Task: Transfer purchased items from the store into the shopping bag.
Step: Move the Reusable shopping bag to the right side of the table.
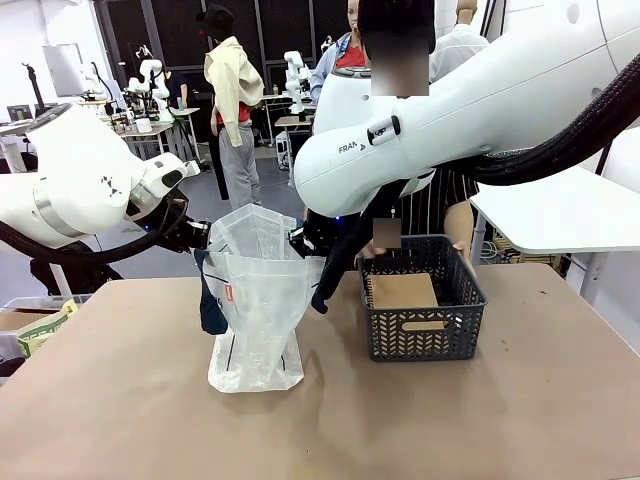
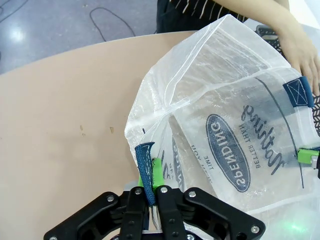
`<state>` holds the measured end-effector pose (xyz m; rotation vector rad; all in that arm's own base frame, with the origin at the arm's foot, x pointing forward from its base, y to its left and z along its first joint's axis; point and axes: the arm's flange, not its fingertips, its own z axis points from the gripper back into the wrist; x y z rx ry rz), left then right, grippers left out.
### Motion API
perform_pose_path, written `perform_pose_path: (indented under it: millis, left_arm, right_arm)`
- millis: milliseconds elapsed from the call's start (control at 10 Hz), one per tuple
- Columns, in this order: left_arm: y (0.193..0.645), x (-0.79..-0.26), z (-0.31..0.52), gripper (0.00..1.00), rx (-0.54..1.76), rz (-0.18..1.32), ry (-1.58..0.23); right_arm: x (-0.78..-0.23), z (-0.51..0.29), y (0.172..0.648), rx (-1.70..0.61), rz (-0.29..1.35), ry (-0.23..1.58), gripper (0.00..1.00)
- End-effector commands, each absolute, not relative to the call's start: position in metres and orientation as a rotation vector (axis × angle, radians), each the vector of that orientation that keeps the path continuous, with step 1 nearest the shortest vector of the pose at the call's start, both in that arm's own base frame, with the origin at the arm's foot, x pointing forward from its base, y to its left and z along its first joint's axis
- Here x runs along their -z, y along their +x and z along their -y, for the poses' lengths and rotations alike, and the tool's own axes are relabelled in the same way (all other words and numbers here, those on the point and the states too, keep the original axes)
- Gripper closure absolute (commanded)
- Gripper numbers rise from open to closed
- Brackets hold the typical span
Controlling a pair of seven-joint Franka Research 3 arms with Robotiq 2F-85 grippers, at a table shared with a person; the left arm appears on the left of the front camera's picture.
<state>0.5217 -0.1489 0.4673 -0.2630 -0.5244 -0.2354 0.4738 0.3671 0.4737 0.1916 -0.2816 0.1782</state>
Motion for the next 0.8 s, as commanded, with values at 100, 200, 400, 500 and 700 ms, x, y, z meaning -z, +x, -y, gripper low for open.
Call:
perform_pose_path:
  millis: [100,200,400,500,700]
  left_arm:
    - [0.5183,-0.4684,0.1469,1.00,0.234,0.526,-0.261]
    - [0.5183,-0.4684,0.1469,1.00,0.234,0.526,-0.261]
    - [0.5183,-0.4684,0.1469,1.00,0.234,0.526,-0.261]
    - [0.5183,-0.4684,0.1469,1.00,0.234,0.526,-0.261]
    - [0.5183,-0.4684,0.1469,1.00,0.234,0.526,-0.261]
  right_arm:
    - [-0.4737,-0.3669,0.4729,-0.178,0.277,0.198,1.00]
    - [-0.4737,-0.3669,0.4729,-0.178,0.277,0.198,1.00]
    - [-0.4737,-0.3669,0.4729,-0.178,0.277,0.198,1.00]
    - [-0.4737,-0.3669,0.4729,-0.178,0.277,0.198,1.00]
    - [-0.4737,-0.3669,0.4729,-0.178,0.277,0.198,1.00]
